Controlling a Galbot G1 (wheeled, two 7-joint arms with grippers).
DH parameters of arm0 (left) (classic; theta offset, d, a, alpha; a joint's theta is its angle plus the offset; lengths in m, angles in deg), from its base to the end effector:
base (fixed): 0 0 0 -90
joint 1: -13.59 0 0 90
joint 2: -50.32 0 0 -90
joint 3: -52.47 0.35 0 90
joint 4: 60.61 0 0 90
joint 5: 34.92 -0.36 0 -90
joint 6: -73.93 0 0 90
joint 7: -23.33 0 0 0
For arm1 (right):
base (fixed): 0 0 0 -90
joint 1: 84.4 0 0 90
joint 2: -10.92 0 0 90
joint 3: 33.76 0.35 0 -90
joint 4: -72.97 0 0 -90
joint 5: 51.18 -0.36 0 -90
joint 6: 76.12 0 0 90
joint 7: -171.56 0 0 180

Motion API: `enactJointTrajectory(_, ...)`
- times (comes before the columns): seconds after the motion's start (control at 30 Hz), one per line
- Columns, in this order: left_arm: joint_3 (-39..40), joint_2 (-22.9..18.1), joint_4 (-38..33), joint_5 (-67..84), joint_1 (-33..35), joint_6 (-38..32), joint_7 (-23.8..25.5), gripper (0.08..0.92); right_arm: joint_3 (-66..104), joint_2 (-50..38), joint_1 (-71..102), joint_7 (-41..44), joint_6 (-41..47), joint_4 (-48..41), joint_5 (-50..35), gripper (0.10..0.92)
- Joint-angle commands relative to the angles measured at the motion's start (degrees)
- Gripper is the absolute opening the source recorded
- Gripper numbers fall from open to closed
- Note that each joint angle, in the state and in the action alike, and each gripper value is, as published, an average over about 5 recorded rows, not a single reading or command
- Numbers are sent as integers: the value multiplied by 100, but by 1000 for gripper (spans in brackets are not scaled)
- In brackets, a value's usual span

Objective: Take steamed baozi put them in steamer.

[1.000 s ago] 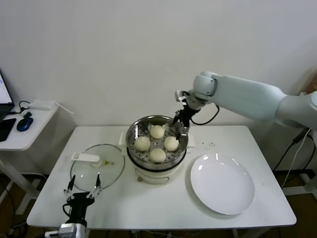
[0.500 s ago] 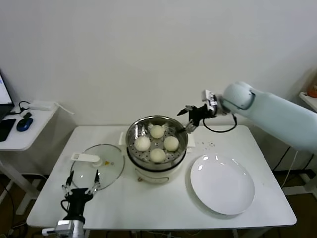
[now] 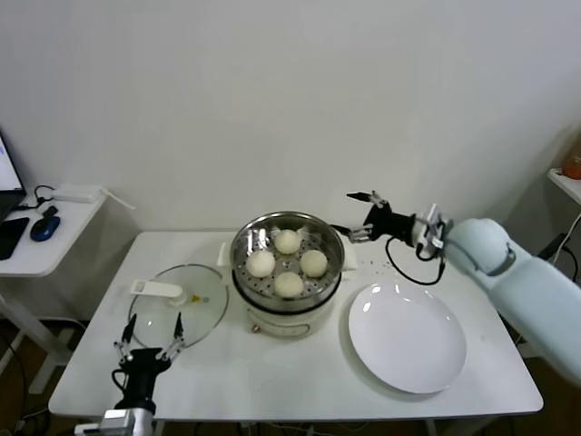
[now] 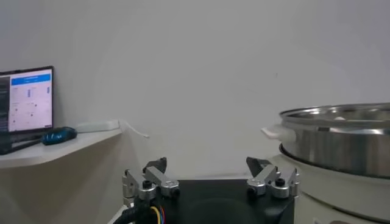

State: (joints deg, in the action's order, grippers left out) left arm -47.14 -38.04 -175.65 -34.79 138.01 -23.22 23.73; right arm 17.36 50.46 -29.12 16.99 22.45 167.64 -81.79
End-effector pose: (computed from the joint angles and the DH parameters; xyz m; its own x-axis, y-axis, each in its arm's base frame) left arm 0.1545 0.0601 -0.3435 -0.9924 -0.1194 0.0298 -0.1152 0.9866 0.1152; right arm 0.4448 -0.1039 -0.1515 -0.6675 -0.7045 0.2410 -0.7290 0.5523 -0.4044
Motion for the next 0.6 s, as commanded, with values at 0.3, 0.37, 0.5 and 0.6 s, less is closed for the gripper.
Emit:
enactJointTrajectory(0.3, -86, -42, -11, 70, 3, 49, 138, 823, 4044, 2723, 5010, -1175, -1727, 1012, 1149, 823)
enactJointTrajectory(0.37, -96, -43, -19, 127, -19, 64, 157, 823, 4137, 2966, 5191, -1140, -1856, 999, 1164, 823)
enactJointTrajectory(0.5, -130, -46, -52, 249, -44, 90, 198, 823, 4258, 3288, 5581, -1042, -2077, 1000, 1159, 823)
enactJointTrajectory(0.6, -161, -45, -83, 297, -30, 94, 260, 823, 4283, 3428, 5836, -977, -2236, 970, 1129, 823)
